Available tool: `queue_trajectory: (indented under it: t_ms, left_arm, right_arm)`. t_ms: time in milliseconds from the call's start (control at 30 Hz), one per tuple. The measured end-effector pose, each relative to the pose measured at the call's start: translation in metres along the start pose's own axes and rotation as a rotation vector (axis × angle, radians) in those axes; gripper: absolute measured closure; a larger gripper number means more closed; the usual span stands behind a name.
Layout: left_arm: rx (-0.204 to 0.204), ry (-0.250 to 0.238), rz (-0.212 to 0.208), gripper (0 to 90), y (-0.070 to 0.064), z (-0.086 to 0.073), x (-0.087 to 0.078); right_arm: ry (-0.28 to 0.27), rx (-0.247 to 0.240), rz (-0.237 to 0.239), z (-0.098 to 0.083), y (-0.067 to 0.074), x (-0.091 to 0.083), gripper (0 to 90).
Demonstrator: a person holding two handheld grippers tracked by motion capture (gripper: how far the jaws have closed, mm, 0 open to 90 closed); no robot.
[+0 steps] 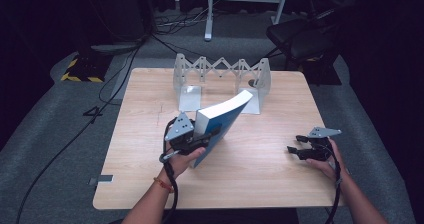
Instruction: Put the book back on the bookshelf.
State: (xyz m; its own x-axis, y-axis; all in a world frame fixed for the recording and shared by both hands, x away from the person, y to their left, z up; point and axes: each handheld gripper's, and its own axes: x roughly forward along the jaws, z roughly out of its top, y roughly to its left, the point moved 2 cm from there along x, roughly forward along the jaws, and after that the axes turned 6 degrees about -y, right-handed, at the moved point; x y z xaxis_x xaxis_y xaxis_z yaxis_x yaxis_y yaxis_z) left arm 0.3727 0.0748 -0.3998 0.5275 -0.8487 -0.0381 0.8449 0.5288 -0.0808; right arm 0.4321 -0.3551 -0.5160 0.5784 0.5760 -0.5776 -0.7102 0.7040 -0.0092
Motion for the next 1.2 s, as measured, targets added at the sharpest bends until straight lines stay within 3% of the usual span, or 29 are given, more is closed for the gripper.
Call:
queue_trajectory:
  t_ms: [200,367,467,567,600,633,900,1033,1200]
  left_arm:
    - [-0.026,-0.016,-0.112,60.0,-0.015,0.001,0.028]
    - [-0.007,-0.016,-0.209,59.9,-0.03,0.001,0.047]
    - [-0.009,-0.016,-0.237,59.6,-0.033,0.001,0.052]
    - [0.002,-0.01,-0.265,59.6,-0.033,0.001,0.052]
    - [0.002,-0.01,-0.265,59.5,-0.033,0.001,0.052]
    - [-0.001,-0.008,-0.256,59.5,-0.03,0.001,0.049]
    - [-0.03,0.027,-0.201,59.7,-0.004,-0.01,0.016]
    - [0.002,0.066,-0.195,59.6,0.0,-0.01,0.008]
    - [0.033,0.092,-0.213,59.1,-0.003,-0.008,0.008]
  right_arm:
    - [-0.001,-0.008,0.01,0.0,0.0,0.0,31.6]
    - [-0.001,-0.008,0.014,0.0,0.001,0.001,31.5]
    - [-0.001,-0.014,0.025,0.0,0.002,0.001,30.4]
    - [0.0,-0.051,0.077,0.0,0.005,0.001,29.1]
    - [0.0,-0.051,0.077,0.0,0.005,0.001,29.1]
    - [0.001,-0.071,0.109,0.0,0.007,0.001,28.8]
    - [0.002,-0.089,0.141,0.003,0.008,0.005,29.7]
    - [0.0,-0.074,0.116,0.004,0.011,0.007,29.9]
    - [0.011,-0.104,0.144,0.005,0.013,0.009,23.8]
